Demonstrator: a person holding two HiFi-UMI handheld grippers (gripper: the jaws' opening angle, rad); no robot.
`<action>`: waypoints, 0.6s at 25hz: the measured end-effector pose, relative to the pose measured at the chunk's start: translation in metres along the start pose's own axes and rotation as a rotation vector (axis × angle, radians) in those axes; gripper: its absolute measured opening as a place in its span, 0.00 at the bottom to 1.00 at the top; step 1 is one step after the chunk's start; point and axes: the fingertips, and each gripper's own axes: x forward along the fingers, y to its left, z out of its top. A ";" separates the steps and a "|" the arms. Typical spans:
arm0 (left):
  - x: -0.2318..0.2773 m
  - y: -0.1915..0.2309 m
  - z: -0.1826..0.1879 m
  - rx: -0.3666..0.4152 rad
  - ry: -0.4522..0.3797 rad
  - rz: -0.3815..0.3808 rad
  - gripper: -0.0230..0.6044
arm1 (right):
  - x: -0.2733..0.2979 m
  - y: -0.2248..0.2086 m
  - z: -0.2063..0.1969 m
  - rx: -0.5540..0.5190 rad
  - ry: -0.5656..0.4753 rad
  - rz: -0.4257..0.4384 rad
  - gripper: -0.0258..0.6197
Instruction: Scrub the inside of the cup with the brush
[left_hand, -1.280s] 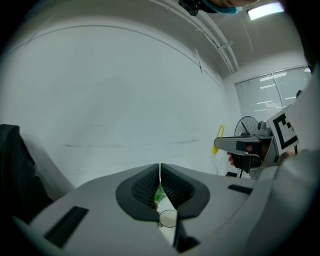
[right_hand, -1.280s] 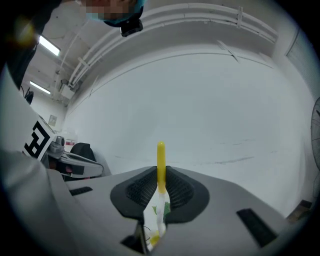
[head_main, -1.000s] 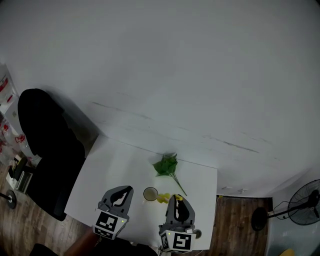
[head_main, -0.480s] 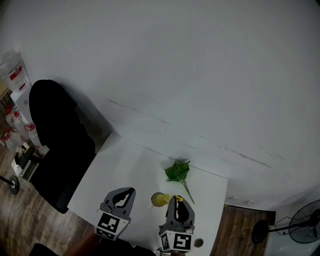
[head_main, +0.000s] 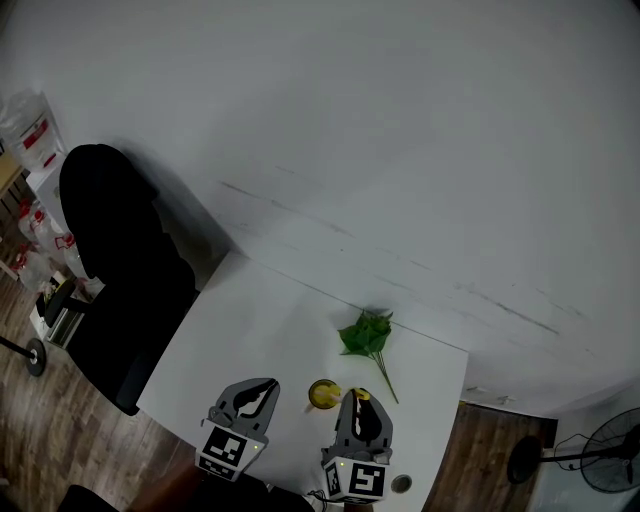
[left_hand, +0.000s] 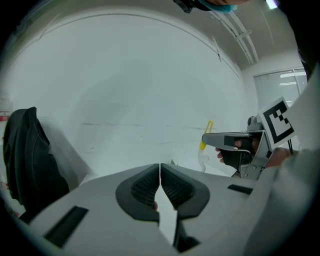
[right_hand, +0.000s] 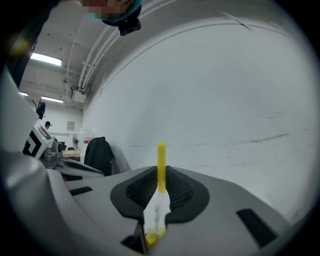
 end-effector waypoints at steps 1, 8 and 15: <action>0.002 -0.001 -0.003 0.000 0.006 -0.006 0.08 | 0.001 -0.001 -0.002 0.002 0.005 -0.002 0.14; 0.016 -0.008 -0.029 0.003 0.067 -0.036 0.08 | 0.007 -0.010 -0.019 0.004 0.009 -0.014 0.14; 0.026 -0.010 -0.035 -0.003 0.077 -0.056 0.08 | 0.015 -0.015 -0.033 0.015 0.042 -0.019 0.14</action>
